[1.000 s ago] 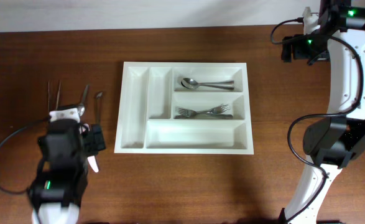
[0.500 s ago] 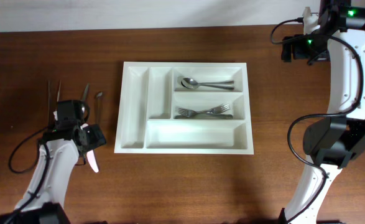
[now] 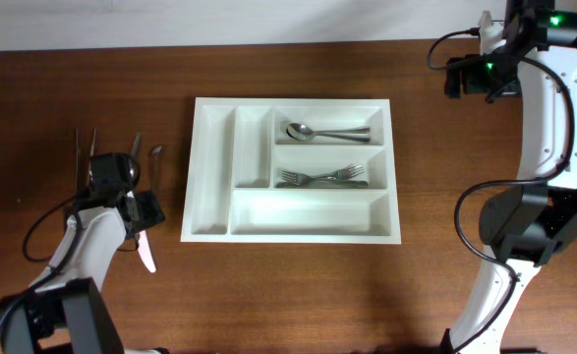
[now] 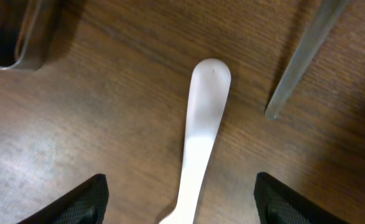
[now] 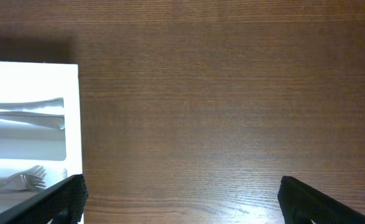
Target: Pack container
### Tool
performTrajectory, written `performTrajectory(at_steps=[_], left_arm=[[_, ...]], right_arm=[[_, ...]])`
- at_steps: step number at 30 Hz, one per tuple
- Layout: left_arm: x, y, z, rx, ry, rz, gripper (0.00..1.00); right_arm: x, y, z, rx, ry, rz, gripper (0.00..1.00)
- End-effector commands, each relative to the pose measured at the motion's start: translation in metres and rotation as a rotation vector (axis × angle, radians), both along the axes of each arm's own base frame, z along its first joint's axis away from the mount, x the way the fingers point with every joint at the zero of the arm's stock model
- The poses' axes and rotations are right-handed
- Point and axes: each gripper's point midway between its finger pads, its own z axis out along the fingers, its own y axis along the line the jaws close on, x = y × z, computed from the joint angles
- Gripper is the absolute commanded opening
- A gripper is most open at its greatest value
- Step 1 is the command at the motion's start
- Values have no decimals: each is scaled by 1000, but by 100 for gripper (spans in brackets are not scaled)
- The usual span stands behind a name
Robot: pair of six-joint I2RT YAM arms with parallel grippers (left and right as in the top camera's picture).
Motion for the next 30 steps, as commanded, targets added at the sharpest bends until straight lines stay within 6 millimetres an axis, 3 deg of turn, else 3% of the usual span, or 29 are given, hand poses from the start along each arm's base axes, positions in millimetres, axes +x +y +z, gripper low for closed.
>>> performTrajectory(at_steps=[1, 10, 13, 15, 16, 20, 26, 30], left_arm=[[11, 1, -5, -3, -8, -18, 77], [13, -5, -34, -48, 35, -29, 70], [9, -5, -43, -54, 64, -28, 61], [8, -6, -47, -56, 75, -28, 46], [8, -6, -48, -57, 78, -29, 34], [7, -6, -48, -56, 79, -28, 15], [5, -5, -44, -52, 87, -27, 10], [17, 4, -18, -3, 46, -15, 9]], right_arm=[[0, -3, 8, -7, -20, -10, 99], [0, -3, 8, -7, -20, -10, 99], [0, -3, 8, -7, -20, -10, 99], [0, -3, 8, -7, -20, -10, 99], [0, -3, 8, -7, -20, -10, 99], [0, -3, 8, -7, -20, -10, 99], [0, -3, 8, -7, -20, -10, 99], [0, -3, 8, -7, -20, -10, 99]])
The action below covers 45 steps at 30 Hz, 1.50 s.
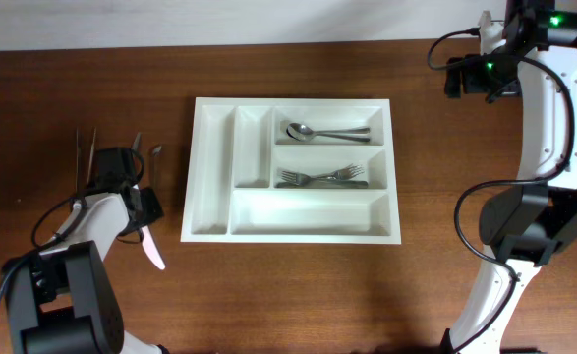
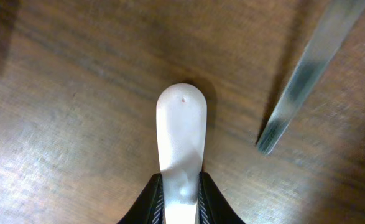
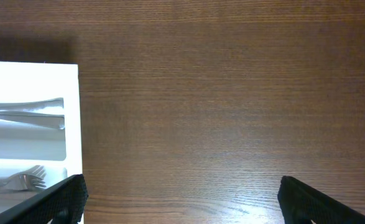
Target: Pack container
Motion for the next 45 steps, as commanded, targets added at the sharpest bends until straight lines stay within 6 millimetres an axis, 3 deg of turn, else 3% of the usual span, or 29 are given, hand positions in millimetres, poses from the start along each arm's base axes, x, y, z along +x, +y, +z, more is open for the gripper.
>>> performTrajectory(at_steps=[1, 6, 10, 13, 15, 21, 27, 29, 38, 45], left_arm=[[8, 14, 29, 69, -25, 21, 8], [32, 18, 100, 106, -176, 23, 8], [52, -7, 149, 119, -301, -160, 8], [55, -21, 174, 163, -355, -245, 9], [50, -24, 179, 170, -356, -250, 17], [17, -18, 153, 53, -236, -35, 27], [-2, -20, 112, 10, -103, -8, 35], [-6, -19, 95, 2, -59, 3, 57], [-23, -9, 33, -49, 115, 54, 57], [-36, -3, 3, -83, 215, 90, 48]], right_arm=[[0, -3, 8, -7, -19, -10, 99], [0, -3, 8, -7, -19, -10, 99], [0, -3, 8, -7, -19, -10, 99], [0, -3, 8, -7, -19, -10, 99], [0, -3, 8, -7, -19, -10, 99], [0, -3, 8, -7, -19, -10, 99], [0, -3, 8, -7, -19, -10, 99], [0, -3, 8, -7, -19, -10, 99], [0, -3, 8, -7, -19, -10, 99], [0, -3, 8, -7, -19, -10, 99]])
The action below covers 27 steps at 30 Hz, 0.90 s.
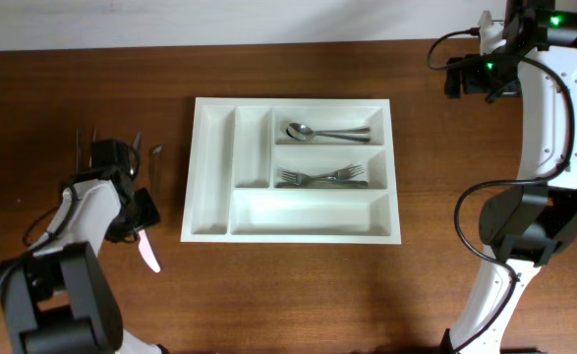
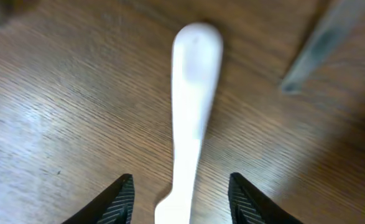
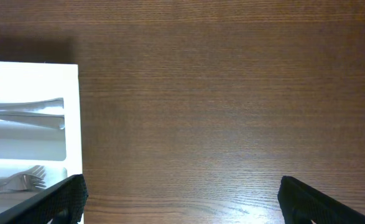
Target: Pack container
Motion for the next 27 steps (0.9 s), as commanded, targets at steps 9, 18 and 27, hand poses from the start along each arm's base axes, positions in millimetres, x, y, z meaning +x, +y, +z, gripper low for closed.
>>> performTrajectory(at_steps=[9, 18, 27], left_arm=[[-12, -5, -37, -65, 95, 24, 45], [-5, -3, -39, -60, 70, 24, 9], [2, -2, -34, -54, 43, 23, 2]], right_arm=[[0, -2, 8, -7, -19, -10, 99], [0, -2, 8, -7, -19, -10, 99], [0, -2, 8, -7, -19, -10, 99]])
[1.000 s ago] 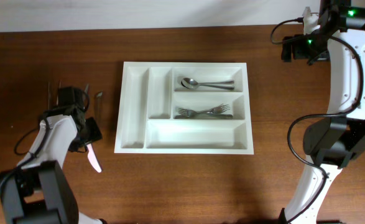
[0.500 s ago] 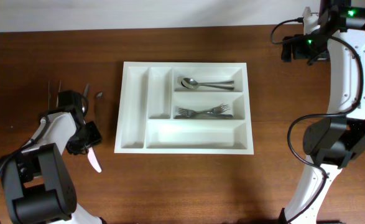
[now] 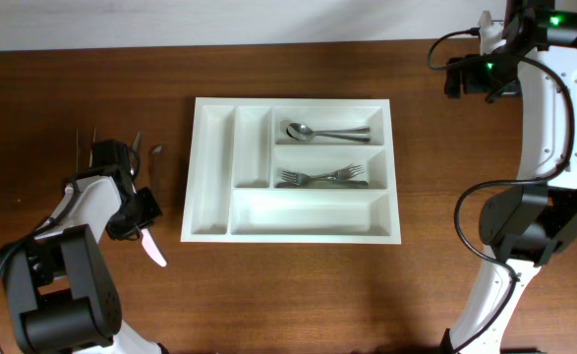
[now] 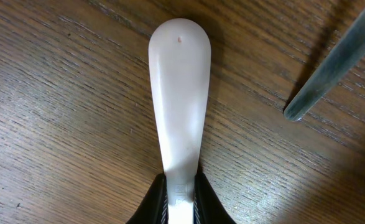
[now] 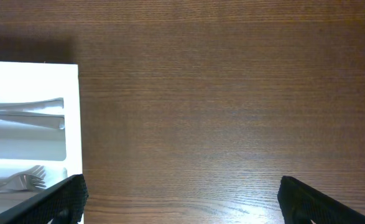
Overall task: Pack container
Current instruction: 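Close the left gripper on the white plastic spoon and lift it, then carry the plastic spoon with the left gripper into the tray's bottom compartment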
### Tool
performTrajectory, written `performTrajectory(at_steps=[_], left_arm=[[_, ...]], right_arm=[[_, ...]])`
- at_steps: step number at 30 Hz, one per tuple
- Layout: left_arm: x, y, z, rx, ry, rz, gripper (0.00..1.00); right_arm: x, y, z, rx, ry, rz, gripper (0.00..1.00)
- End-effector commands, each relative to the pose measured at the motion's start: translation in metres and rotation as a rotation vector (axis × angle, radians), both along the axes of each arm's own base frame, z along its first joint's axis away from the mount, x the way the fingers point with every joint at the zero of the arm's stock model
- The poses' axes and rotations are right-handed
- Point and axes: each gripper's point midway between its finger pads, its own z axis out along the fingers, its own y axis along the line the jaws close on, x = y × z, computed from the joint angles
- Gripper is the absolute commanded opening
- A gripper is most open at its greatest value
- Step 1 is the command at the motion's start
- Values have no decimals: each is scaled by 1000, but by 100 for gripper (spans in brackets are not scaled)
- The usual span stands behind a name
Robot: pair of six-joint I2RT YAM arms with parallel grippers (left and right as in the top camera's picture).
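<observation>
My left gripper (image 4: 181,186) is shut on the handle of a white plastic utensil (image 4: 179,93), whose rounded end points away over the wood. From overhead the utensil (image 3: 152,250) sticks out below the left gripper (image 3: 141,218), left of the white divided tray (image 3: 209,167). Spoons (image 3: 317,130) lie in the tray's top right compartment, forks (image 3: 322,177) in the one below. My right gripper (image 5: 182,199) is open over bare table to the right of the tray, with nothing between its fingers.
Several metal utensils (image 3: 136,149) lie on the table left of the tray, just beyond the left gripper; the tip of one (image 4: 331,62) shows to the right of the white utensil. The tray's long bottom compartment (image 3: 308,211) and left compartments hold nothing.
The left jaws stood open on either side of the white utensil's handle; now they are shut on it. The right arm has not moved.
The left jaws were wide open astride the white utensil. They were then shut on its handle, then open again with the utensil slightly shifted, and now are shut on it once more. The tray's contents and the right arm stayed the same.
</observation>
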Motion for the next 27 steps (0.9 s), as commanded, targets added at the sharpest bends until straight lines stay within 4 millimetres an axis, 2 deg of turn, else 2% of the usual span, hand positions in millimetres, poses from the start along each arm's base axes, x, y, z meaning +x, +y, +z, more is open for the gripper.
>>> performTrajectory(at_steps=[1, 5, 10, 14, 17, 21, 22, 23, 27], left_arm=[[-4, 2, -11, 0, 35, 7, 2], [16, 7, 19, 19, -39, -18, 2], [45, 10, 76, 68, -189, -111, 2], [63, -2, 119, 89, -320, -206, 2], [79, -42, 148, 40, -445, -431, 2], [87, -99, 168, -9, -549, -741, 2], [87, -117, 171, -26, -572, -838, 2], [85, -145, 173, -53, -598, -985, 2], [71, -200, 175, -61, -627, -1291, 2]], right_arm=[[0, -2, 8, -6, -20, -10, 99], [0, -3, 8, -7, -19, -10, 99], [0, -2, 8, -6, -20, -10, 99], [0, -2, 8, -6, -20, -10, 99], [0, -3, 8, -7, -19, -10, 99], [0, -2, 8, -6, -20, -10, 99], [0, -2, 8, -6, -20, -10, 99], [0, -2, 8, -6, -20, -10, 99], [0, -2, 8, -6, -20, -10, 99]])
